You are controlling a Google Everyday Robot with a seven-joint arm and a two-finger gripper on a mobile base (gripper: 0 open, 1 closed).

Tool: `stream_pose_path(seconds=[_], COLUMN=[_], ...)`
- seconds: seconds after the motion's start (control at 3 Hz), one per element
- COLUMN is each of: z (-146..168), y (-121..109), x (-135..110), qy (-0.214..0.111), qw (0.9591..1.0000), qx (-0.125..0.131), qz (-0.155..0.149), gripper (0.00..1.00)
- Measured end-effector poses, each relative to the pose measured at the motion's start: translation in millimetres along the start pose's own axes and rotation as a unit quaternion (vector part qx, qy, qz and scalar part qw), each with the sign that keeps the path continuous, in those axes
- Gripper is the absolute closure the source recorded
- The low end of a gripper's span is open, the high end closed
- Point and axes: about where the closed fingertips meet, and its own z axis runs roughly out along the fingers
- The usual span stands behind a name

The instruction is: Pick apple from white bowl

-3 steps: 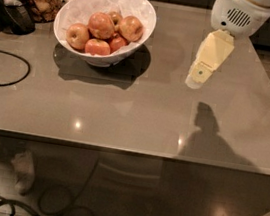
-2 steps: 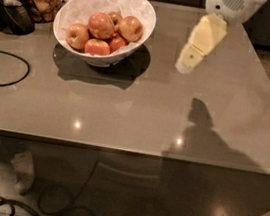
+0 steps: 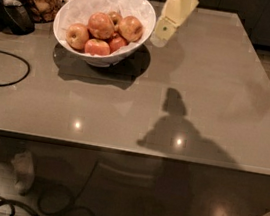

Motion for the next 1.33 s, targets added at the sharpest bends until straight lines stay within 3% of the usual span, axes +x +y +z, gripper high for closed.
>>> stream_pose_path(seconds=[0.33, 0.67, 1.33], z=[1.4, 14.9, 20.3], y=[-3.8, -45.2, -52.1], x=[-6.2, -62.0, -80.3], qy=[-0.01, -0.045, -0.067], qw=[0.9999, 0.9986, 0.9971], qx=[0.007, 0.022, 0.032], qz=[-0.003, 0.017, 0.019], gripper=[0.0, 0.0, 0.0])
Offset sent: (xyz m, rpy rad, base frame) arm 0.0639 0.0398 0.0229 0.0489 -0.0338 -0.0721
